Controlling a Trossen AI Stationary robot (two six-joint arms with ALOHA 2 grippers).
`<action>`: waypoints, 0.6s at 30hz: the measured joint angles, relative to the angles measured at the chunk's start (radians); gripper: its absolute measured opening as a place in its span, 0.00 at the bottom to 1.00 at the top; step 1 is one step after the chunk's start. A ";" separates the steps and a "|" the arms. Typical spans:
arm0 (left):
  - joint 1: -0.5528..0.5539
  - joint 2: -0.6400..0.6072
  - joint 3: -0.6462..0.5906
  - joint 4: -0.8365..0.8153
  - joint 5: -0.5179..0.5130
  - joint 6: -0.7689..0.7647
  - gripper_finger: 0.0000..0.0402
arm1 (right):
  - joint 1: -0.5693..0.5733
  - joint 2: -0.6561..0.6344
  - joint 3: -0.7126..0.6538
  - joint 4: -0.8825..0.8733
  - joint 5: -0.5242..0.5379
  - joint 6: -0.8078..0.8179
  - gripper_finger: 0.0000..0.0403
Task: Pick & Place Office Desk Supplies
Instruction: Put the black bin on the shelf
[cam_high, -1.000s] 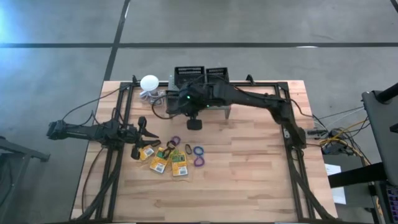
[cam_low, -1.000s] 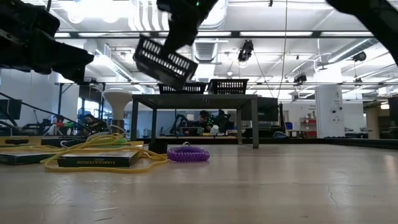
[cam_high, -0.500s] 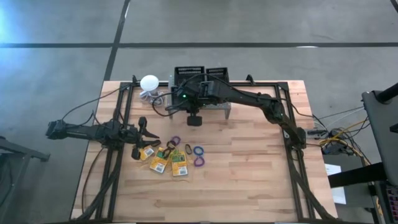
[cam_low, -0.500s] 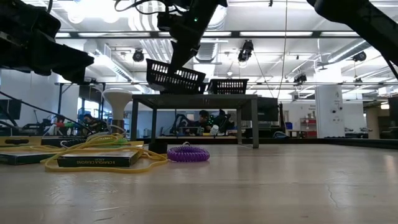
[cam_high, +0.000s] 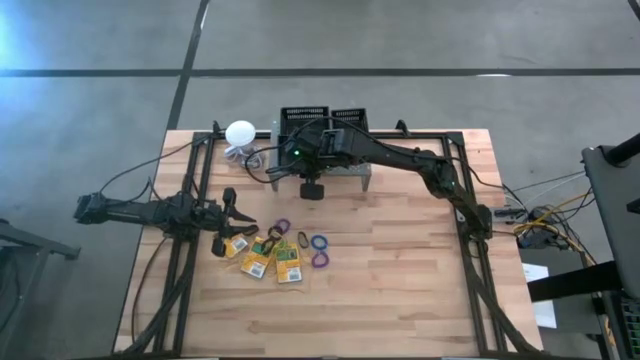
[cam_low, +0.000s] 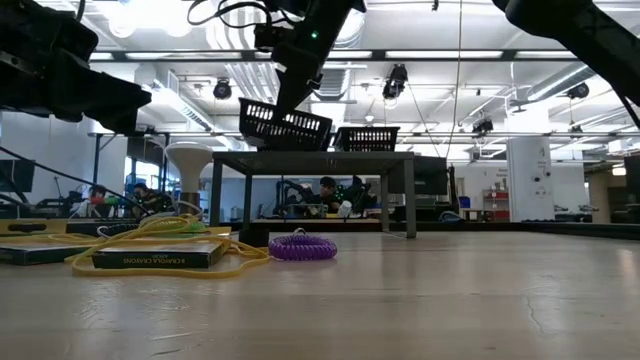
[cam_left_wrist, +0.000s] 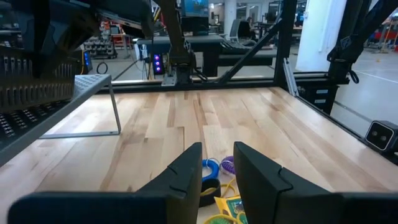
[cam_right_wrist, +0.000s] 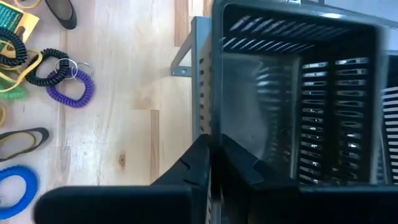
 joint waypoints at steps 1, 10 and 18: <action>0.000 0.000 0.000 0.000 0.000 0.000 0.24 | 0.000 0.000 0.000 0.003 0.000 0.000 0.09; 0.000 0.000 0.000 0.000 0.000 0.000 0.24 | -0.001 0.000 0.000 0.036 0.109 0.045 0.32; 0.000 0.000 0.000 0.000 0.000 0.000 0.24 | 0.008 -0.005 0.001 0.039 0.102 0.046 0.37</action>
